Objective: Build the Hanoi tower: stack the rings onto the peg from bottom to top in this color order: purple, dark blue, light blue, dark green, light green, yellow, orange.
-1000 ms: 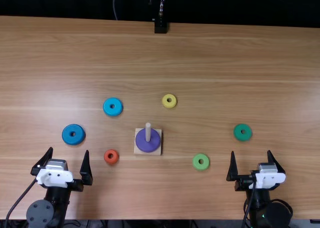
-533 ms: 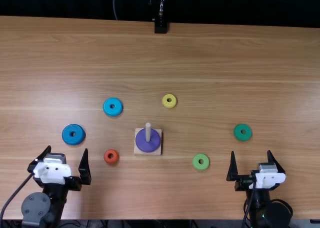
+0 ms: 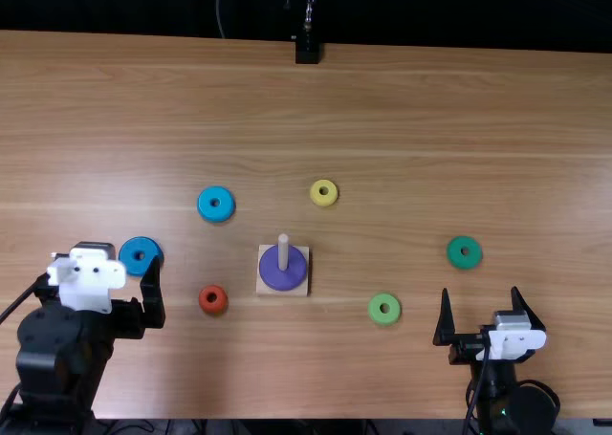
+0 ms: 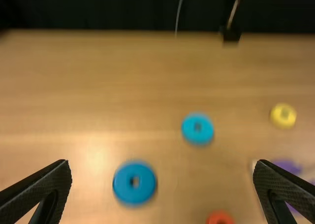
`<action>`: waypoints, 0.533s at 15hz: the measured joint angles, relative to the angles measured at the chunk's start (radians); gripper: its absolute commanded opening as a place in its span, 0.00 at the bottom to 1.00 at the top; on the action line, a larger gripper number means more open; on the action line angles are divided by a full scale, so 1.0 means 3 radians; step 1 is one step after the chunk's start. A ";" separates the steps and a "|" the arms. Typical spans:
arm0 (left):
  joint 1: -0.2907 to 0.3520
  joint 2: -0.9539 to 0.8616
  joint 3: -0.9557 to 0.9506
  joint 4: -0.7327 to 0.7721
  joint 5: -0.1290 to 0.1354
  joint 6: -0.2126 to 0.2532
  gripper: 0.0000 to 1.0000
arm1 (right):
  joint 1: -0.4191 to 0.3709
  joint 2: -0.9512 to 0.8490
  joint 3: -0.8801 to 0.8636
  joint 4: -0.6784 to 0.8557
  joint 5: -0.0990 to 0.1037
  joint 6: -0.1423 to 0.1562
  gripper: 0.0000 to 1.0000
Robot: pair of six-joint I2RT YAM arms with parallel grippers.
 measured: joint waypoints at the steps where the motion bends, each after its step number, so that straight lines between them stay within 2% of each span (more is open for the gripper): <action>1: 0.0018 0.0215 0.0094 -0.0189 -0.0004 0.0001 1.00 | 0.0000 0.0000 0.0000 0.0000 0.0000 -0.0001 1.00; 5: 0.0375 0.1015 0.0323 -0.0352 -0.0017 0.0097 1.00 | 0.0000 0.0000 0.0000 -0.0003 0.0003 0.0001 1.00; 8: 0.0435 0.1640 0.0486 -0.0351 -0.0022 0.0126 1.00 | 0.0000 0.0000 -0.0001 -0.0003 0.0003 0.0000 1.00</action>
